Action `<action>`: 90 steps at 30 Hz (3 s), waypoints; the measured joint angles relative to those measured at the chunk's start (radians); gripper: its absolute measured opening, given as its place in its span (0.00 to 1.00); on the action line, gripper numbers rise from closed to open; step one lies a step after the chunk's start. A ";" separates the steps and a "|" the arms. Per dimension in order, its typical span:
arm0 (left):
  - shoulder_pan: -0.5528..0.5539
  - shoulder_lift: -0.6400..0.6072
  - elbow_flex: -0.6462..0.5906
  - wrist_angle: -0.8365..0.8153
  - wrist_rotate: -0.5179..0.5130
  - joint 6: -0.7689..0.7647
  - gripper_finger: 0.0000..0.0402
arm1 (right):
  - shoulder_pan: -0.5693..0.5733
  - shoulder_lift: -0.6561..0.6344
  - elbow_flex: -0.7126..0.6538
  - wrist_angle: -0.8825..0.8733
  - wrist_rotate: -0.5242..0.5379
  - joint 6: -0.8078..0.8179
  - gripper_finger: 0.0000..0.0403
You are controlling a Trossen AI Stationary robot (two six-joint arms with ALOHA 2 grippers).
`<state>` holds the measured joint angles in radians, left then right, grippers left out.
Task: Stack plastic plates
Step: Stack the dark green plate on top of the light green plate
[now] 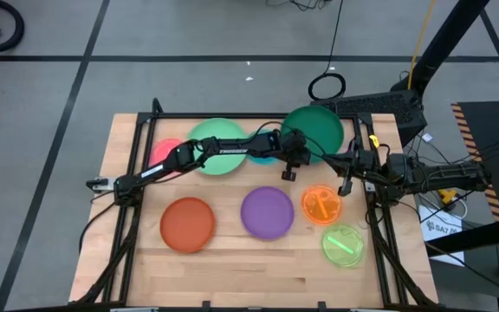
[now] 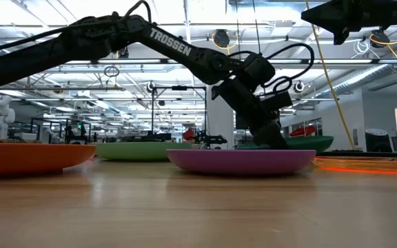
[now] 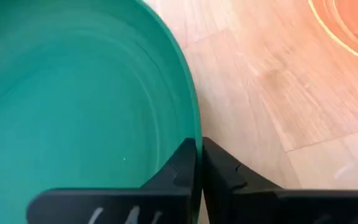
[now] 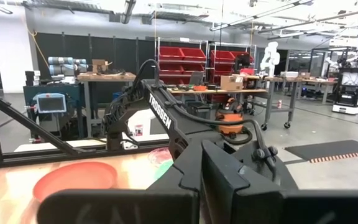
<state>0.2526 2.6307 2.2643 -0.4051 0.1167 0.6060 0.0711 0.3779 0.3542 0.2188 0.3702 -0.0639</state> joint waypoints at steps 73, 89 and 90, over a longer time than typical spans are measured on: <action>-0.033 -0.659 -0.382 -0.780 -0.035 -0.331 0.03 | 0.005 -0.031 0.077 -0.186 -0.007 0.052 0.02; -0.030 -1.115 -1.196 -0.236 -0.286 -0.493 0.03 | 0.002 -0.031 0.109 -0.179 -0.004 0.023 0.02; -0.031 -1.116 -1.214 -0.226 -0.284 -0.504 0.03 | 0.002 -0.031 0.109 -0.179 -0.004 0.022 0.02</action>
<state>0.2214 1.5150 1.0499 -0.6307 -0.1677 0.1022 0.0727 0.3471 0.4629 0.0400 0.3664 -0.0423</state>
